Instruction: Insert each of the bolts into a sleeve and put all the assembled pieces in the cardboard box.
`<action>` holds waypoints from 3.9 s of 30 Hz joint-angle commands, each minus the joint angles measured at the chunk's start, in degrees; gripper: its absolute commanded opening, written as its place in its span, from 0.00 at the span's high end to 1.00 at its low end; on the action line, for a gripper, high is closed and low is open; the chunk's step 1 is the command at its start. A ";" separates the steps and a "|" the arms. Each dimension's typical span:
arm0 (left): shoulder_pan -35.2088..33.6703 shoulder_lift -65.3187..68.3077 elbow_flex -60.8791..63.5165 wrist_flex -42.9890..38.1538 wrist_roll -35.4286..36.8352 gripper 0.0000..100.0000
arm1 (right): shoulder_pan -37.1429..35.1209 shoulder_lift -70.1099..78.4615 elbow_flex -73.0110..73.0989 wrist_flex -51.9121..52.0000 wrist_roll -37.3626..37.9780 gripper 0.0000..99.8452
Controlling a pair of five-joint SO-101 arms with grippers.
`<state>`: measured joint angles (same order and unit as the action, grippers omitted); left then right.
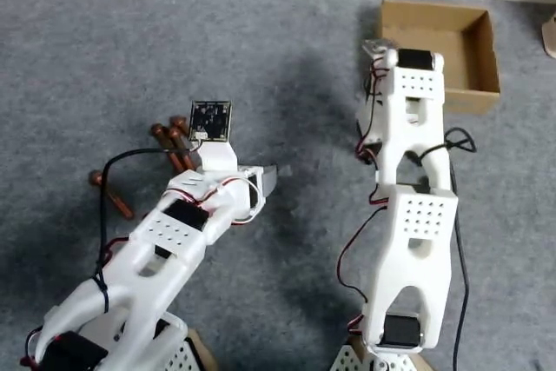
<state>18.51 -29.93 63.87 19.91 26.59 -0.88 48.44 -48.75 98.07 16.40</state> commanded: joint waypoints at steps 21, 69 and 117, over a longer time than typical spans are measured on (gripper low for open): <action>-0.84 -0.04 -3.12 -1.14 -0.26 0.80 | -3.03 1.63 -2.59 -3.91 -28.13 0.82; -22.64 -0.13 -19.82 25.67 4.31 0.83 | -9.54 -53.41 63.87 -24.13 -18.55 1.00; -29.14 60.62 -70.20 46.51 7.47 0.81 | -25.89 -108.88 105.01 -40.75 -16.44 1.00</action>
<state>-12.09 27.12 -3.47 63.69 31.78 -26.20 -58.99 56.75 58.86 -0.84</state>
